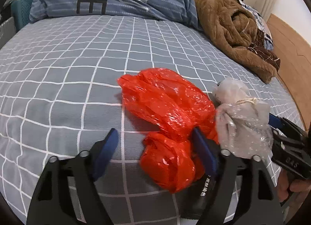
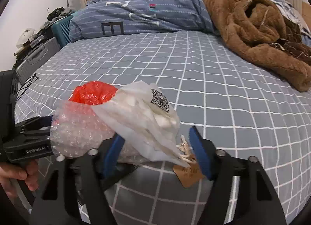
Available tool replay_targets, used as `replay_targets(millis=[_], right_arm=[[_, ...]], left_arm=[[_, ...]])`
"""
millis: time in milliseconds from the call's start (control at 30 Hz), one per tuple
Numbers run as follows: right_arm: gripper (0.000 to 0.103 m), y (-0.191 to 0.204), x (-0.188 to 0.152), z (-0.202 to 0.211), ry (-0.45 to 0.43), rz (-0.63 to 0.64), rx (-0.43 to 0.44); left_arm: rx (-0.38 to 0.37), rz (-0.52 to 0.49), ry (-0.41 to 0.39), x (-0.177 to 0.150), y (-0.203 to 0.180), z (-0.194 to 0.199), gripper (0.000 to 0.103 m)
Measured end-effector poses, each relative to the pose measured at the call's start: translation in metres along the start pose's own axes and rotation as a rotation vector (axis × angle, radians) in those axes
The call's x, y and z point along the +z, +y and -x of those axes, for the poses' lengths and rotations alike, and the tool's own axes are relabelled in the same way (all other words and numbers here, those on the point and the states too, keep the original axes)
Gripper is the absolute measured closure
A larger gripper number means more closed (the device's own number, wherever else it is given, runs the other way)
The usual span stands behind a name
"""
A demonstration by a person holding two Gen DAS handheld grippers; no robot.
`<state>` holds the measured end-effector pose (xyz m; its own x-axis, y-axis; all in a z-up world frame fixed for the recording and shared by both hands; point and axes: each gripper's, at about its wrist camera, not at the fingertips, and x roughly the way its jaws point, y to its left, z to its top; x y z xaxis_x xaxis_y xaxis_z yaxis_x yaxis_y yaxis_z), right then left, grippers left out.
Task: Collect trash
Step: 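Grasp the red plastic bag with the left gripper while the right grasps the white plastic bag, then carry the red bag and white bag off the bed over the black bin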
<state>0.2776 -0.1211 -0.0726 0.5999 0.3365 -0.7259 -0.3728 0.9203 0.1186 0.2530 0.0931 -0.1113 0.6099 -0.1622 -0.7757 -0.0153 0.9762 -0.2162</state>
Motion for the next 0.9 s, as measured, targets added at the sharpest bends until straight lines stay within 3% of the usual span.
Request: replay_targets(millis=[200,300,367,533,900], right_arm=[[0.045,-0.004,0.005,-0.015,0.035,-0.03,-0.005],[0.048,-0.006,0.005,-0.018,0.046,-0.046,-0.006],[0.065,-0.006,0.005,-0.02,0.051,-0.05,-0.007],[0.082,-0.002,0.005,-0.017,0.033,-0.036,-0.028],[0.087,-0.002,0.011,0.005,-0.029,-0.032,-0.063]], left_arm=[[0.004,-0.029,0.027,0.0,-0.011,-0.006,0.057],[0.019,-0.04,0.029,-0.001,-0.014,-0.008,0.059],[0.017,-0.031,0.032,0.0,-0.014,-0.009,0.06],[0.027,-0.034,0.027,0.001,-0.015,-0.006,0.062],[0.114,-0.041,-0.02,0.008,-0.01,0.018,0.063]])
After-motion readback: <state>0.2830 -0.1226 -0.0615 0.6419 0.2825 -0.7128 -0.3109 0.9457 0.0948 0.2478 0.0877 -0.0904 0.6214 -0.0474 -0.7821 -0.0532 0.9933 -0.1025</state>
